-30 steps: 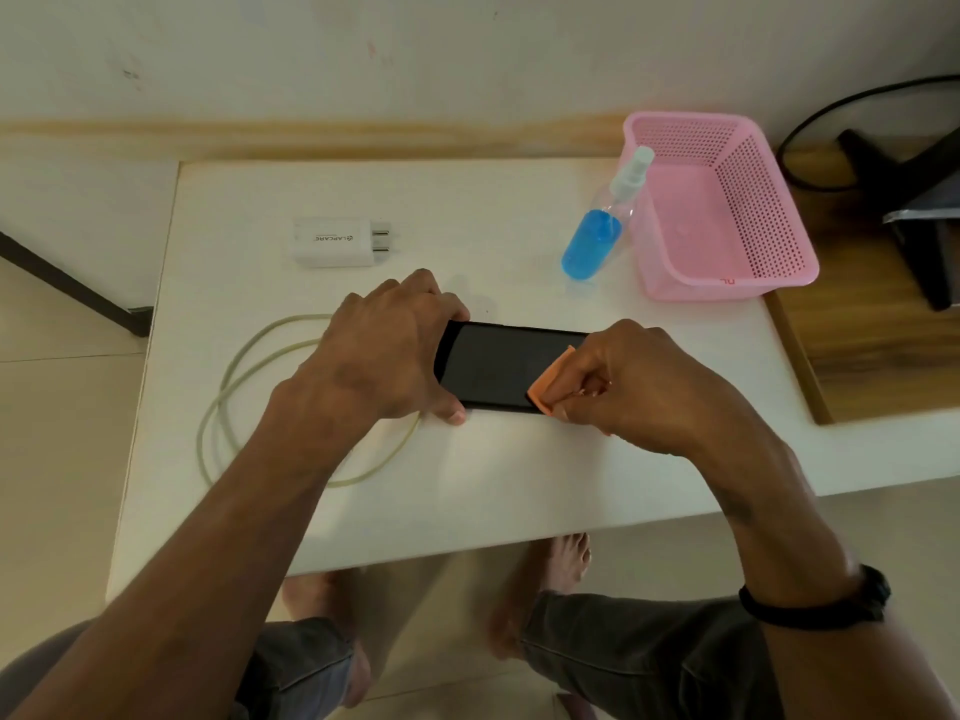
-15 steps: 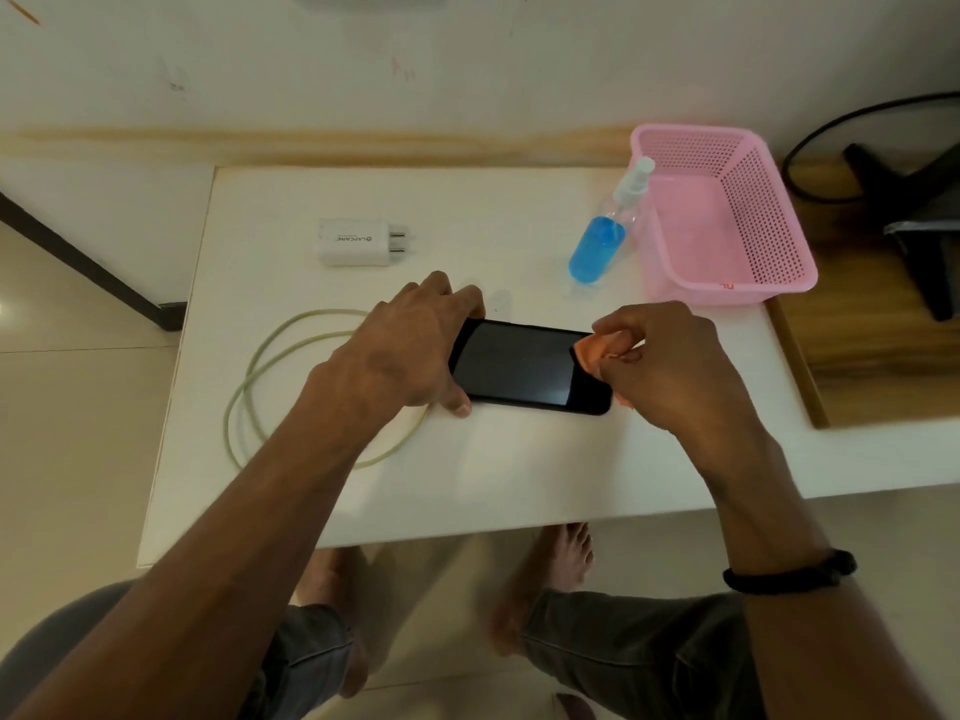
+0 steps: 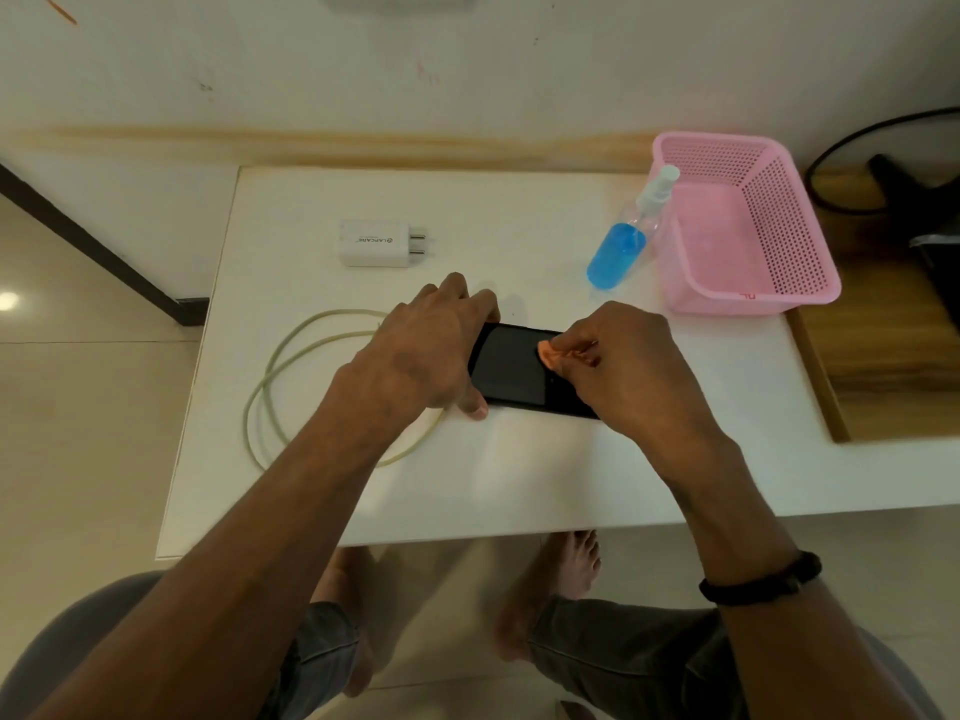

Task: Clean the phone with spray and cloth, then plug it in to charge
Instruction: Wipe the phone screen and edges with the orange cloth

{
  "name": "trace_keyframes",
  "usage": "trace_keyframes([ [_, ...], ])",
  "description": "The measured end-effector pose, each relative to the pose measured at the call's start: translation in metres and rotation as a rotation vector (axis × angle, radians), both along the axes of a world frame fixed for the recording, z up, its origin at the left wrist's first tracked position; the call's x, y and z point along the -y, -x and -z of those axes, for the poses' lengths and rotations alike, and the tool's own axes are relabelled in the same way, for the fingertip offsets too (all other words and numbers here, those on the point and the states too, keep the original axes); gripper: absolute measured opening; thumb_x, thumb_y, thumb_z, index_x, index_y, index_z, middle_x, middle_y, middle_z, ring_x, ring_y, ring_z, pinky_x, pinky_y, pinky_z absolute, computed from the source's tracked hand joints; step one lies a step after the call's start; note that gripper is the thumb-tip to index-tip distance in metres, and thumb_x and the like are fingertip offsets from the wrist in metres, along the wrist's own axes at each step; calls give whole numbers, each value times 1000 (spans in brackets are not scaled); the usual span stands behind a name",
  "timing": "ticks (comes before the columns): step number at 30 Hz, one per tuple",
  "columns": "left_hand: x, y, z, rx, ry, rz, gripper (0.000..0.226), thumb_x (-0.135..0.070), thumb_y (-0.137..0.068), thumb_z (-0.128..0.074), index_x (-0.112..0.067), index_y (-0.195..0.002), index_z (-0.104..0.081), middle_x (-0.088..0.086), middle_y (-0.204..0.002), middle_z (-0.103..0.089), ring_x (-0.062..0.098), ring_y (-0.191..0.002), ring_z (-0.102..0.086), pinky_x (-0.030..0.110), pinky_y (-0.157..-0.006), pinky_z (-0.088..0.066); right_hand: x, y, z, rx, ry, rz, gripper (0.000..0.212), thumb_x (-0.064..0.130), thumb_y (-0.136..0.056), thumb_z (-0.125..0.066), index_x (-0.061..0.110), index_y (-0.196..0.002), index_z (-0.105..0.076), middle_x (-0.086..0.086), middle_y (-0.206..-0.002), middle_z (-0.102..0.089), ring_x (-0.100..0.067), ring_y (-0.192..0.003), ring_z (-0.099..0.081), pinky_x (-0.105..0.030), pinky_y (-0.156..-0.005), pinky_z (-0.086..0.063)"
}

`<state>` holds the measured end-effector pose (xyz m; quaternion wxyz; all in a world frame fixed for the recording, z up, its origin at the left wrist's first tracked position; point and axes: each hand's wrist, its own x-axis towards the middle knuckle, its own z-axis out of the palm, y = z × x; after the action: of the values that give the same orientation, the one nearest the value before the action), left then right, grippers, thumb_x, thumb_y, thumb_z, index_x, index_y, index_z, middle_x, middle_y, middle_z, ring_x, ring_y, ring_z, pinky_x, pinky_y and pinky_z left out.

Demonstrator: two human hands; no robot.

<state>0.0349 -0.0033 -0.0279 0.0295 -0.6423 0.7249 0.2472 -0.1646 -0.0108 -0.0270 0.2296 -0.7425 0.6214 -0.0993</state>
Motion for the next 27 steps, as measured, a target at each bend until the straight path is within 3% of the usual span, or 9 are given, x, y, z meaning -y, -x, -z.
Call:
trace_keyframes([
  [4, 0, 1, 0, 14, 5, -15, 91, -42, -58, -97, -27, -134, -50, -3, -125, -46, 21, -115, -51, 34, -77, -40, -3, 2, -1, 45, -84, -54, 17, 38, -89, -77, 25, -98, -82, 15, -82, -67, -4, -71, -62, -9, -61, -42],
  [10, -1, 1, -1, 18, 9, -25, 88, -42, -58, -97, -27, -132, -52, -3, -124, -47, 20, -114, -51, 34, -75, -41, -4, 10, -8, 37, -229, -157, 16, 38, -82, -84, 28, -94, -82, 16, -83, -69, 1, -60, -62, -3, -48, -41],
  [17, -3, 0, -1, -26, 6, -12, 86, -39, -58, -97, -27, -131, -52, -3, -123, -46, 21, -113, -51, 36, -78, -47, -1, 29, -11, 76, -317, -124, 15, 39, -76, -88, 30, -87, -83, 23, -61, -66, 16, -62, -61, -2, -47, -39],
  [20, -3, -1, -2, -32, 6, -7, 85, -39, -59, -97, -27, -131, -52, -4, -122, -46, 21, -111, -50, 39, -84, -51, 1, 36, -11, 67, -241, -67, 12, 38, -79, -86, 31, -88, -84, 23, -72, -68, 20, -71, -59, 0, -51, -39],
  [23, -3, -1, -2, -39, 6, -8, 85, -38, -58, -97, -27, -130, -53, -5, -119, -45, 20, -108, -50, 40, -84, -52, 2, 36, -9, 59, -171, 23, 13, 43, -82, -83, 31, -86, -82, 24, -59, -63, 8, -65, -64, -6, -50, -41],
  [27, -2, -1, 0, -25, 9, -1, 86, -39, -59, -97, -27, -131, -52, -5, -121, -45, 20, -109, -51, 40, -85, -52, 6, 22, -6, 28, -62, 114, 22, 44, -89, -76, 23, -93, -81, 9, -70, -69, -14, -72, -70, -32, -76, -59],
])
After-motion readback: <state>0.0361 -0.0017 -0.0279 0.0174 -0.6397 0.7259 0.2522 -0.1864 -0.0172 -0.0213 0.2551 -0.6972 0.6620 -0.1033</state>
